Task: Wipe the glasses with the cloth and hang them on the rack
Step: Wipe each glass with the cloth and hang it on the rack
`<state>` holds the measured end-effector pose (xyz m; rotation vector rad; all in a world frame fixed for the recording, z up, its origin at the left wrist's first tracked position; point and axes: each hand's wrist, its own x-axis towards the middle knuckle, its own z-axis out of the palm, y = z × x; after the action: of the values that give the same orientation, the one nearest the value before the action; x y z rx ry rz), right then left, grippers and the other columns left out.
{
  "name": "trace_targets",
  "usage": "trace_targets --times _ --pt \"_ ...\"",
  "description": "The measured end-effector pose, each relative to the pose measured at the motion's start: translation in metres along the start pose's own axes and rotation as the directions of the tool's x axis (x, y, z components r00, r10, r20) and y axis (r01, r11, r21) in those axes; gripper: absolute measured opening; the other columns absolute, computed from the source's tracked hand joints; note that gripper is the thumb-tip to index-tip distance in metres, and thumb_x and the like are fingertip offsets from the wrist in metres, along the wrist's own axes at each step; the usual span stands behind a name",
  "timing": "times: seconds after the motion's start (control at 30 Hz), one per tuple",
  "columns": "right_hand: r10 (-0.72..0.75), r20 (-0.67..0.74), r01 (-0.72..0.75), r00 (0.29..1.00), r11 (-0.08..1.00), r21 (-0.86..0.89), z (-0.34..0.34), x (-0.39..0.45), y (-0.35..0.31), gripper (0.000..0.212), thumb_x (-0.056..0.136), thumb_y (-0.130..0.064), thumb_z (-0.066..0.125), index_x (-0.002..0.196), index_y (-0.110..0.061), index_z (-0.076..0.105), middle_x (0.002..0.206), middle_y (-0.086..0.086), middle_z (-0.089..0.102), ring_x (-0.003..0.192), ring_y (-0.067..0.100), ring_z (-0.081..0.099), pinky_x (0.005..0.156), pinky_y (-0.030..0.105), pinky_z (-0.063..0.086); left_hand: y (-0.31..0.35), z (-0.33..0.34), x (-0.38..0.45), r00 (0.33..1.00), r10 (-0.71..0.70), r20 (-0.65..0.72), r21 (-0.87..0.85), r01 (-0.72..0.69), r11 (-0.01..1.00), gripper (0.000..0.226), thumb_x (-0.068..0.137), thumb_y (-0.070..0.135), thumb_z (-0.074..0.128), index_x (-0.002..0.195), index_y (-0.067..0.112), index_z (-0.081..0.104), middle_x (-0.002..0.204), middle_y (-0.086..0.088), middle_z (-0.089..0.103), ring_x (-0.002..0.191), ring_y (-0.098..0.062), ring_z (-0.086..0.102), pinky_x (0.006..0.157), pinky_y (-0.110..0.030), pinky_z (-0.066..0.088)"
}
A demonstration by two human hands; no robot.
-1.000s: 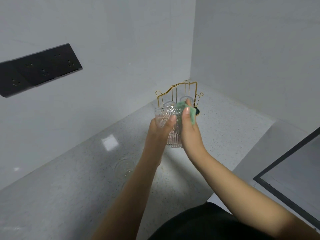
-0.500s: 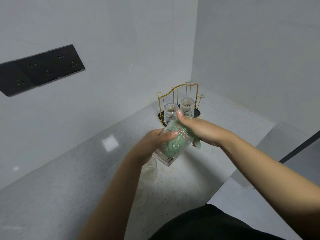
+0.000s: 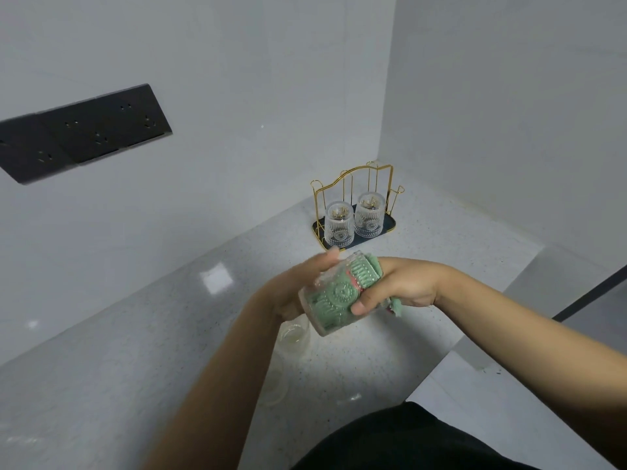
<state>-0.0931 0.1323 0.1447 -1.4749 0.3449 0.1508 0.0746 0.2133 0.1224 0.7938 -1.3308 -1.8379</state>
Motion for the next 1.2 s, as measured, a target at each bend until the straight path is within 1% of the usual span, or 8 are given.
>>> trace_targets --times 0.13,0.3,0.4,0.5,0.77,0.9,1.0,1.2 --pt "-0.028 -0.161 0.09 0.987 0.914 0.397 -0.008 0.002 -0.003 0.043 0.069 0.009 0.058 0.109 -0.005 0.065 0.114 0.018 0.066 0.096 0.024 0.067 0.086 0.03 0.055 -0.026 -0.006 -0.004 0.813 0.165 -0.558 0.049 -0.166 0.985 0.063 0.089 0.05 0.06 0.127 0.001 0.05 0.127 -0.021 0.061 0.103 -0.027 0.065 0.083 -0.038 0.056" --pt "-0.088 -0.231 0.195 0.969 0.846 0.496 0.004 0.011 0.003 0.034 0.08 -0.002 0.061 0.114 0.0 0.059 0.112 0.018 0.065 0.096 0.024 0.067 0.084 0.03 0.055 -0.039 0.006 0.015 0.568 0.26 -0.781 0.153 -0.23 0.961 0.042 0.084 0.044 0.062 0.107 0.009 0.059 0.1 -0.014 0.067 0.09 -0.029 0.067 0.069 -0.037 0.057" --pt "-0.194 -0.117 0.202 0.974 0.978 0.055 0.011 0.007 0.011 0.039 0.085 -0.009 0.058 0.123 -0.002 0.052 0.122 0.02 0.06 0.113 0.026 0.06 0.098 0.036 0.048 -0.023 0.005 0.007 0.705 0.042 -0.708 -0.023 -0.083 0.996 0.044 0.098 0.039 0.044 0.09 0.009 0.075 0.086 -0.01 0.072 0.082 -0.027 0.067 0.071 -0.036 0.055" --pt "-0.222 -0.087 0.156 0.971 0.866 -0.475 0.009 0.01 0.02 0.04 0.084 -0.017 0.061 0.121 -0.003 0.056 0.119 0.014 0.062 0.112 0.024 0.059 0.098 0.044 0.046 -0.011 0.011 0.007 0.761 -0.203 -0.616 -0.241 0.063 0.968 0.051 0.102 0.042 0.036 0.09 0.012 0.076 0.088 -0.009 0.075 0.081 -0.023 0.071 0.081 -0.04 0.053" --pt "-0.088 -0.217 0.166 0.972 0.913 0.373 -0.01 0.005 -0.001 0.043 0.074 -0.003 0.062 0.117 0.003 0.055 0.114 0.024 0.06 0.099 0.032 0.062 0.087 0.034 0.052 -0.039 0.019 0.014 0.552 0.334 -0.764 0.27 -0.196 0.943 0.047 0.083 0.048 0.06 0.121 0.023 0.048 0.109 -0.002 0.064 0.075 -0.019 0.074 0.047 -0.031 0.058" --pt "-0.267 -0.116 0.247 0.957 0.955 -0.164 0.003 -0.003 -0.002 0.027 0.086 -0.003 0.058 0.111 0.005 0.056 0.108 0.034 0.056 0.101 0.043 0.056 0.09 0.033 0.049 -0.015 0.022 0.016 0.628 0.11 -0.77 0.051 -0.112 0.992 0.054 0.083 0.059 0.052 0.108 0.012 0.059 0.082 -0.007 0.069 0.055 -0.016 0.064 0.042 -0.025 0.048" --pt "-0.277 -0.124 0.179 0.953 0.843 -0.508 0.005 -0.004 0.0 0.023 0.087 -0.006 0.06 0.109 0.0 0.06 0.103 0.012 0.065 0.097 0.017 0.062 0.087 0.025 0.049 -0.007 0.017 0.013 0.707 -0.112 -0.698 -0.066 0.093 0.994 0.059 0.097 0.059 0.037 0.108 0.008 0.064 0.067 0.0 0.067 0.05 -0.012 0.057 0.039 -0.02 0.04" --pt "-0.124 -0.293 0.185 0.948 0.964 0.192 -0.007 -0.001 -0.01 0.035 0.074 0.0 0.06 0.109 0.003 0.06 0.098 0.015 0.068 0.09 0.024 0.066 0.08 0.029 0.055 -0.03 0.02 0.018 0.581 0.298 -0.758 0.288 -0.111 0.951 0.047 0.085 0.051 0.051 0.12 0.022 0.047 0.109 0.001 0.062 0.08 -0.011 0.071 0.05 -0.03 0.056"
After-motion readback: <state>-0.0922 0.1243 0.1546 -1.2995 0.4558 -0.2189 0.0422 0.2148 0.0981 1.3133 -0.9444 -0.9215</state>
